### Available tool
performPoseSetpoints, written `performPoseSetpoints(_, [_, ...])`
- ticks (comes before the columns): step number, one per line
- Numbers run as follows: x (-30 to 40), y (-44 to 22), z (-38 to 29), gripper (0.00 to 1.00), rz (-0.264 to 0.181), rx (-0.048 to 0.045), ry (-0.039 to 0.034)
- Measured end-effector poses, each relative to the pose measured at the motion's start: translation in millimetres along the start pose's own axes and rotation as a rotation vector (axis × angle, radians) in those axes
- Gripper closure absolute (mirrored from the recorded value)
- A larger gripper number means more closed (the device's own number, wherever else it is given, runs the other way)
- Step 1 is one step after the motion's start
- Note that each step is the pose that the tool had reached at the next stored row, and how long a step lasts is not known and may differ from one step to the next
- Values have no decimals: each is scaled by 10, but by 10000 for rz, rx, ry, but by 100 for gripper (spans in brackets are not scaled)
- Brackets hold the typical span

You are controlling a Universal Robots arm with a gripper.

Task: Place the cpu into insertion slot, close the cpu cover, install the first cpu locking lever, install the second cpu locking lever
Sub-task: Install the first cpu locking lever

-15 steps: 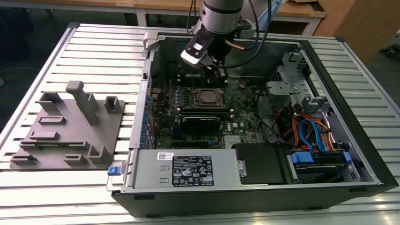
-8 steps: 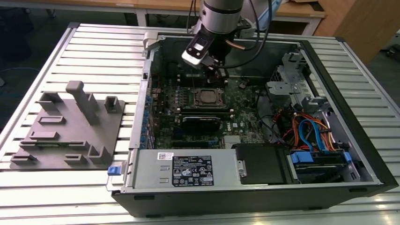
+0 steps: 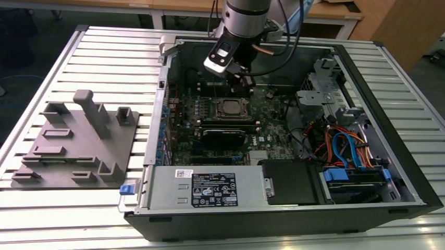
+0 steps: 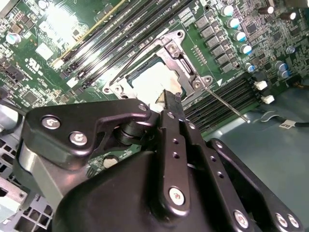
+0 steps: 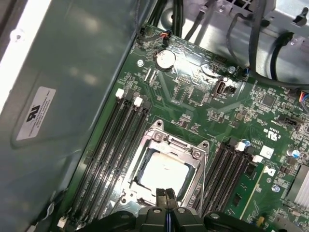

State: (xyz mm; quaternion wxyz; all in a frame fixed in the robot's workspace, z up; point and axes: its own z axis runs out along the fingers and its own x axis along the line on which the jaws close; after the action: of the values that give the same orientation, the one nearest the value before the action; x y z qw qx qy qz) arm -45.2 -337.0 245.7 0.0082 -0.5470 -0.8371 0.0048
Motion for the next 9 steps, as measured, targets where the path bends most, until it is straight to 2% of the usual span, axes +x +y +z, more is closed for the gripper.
performPoseSetpoints(5, [0, 0, 0, 90, -341, 4, -6])
performPoseSetpoints(9, [0, 0, 0, 90, -362, 4, -7])
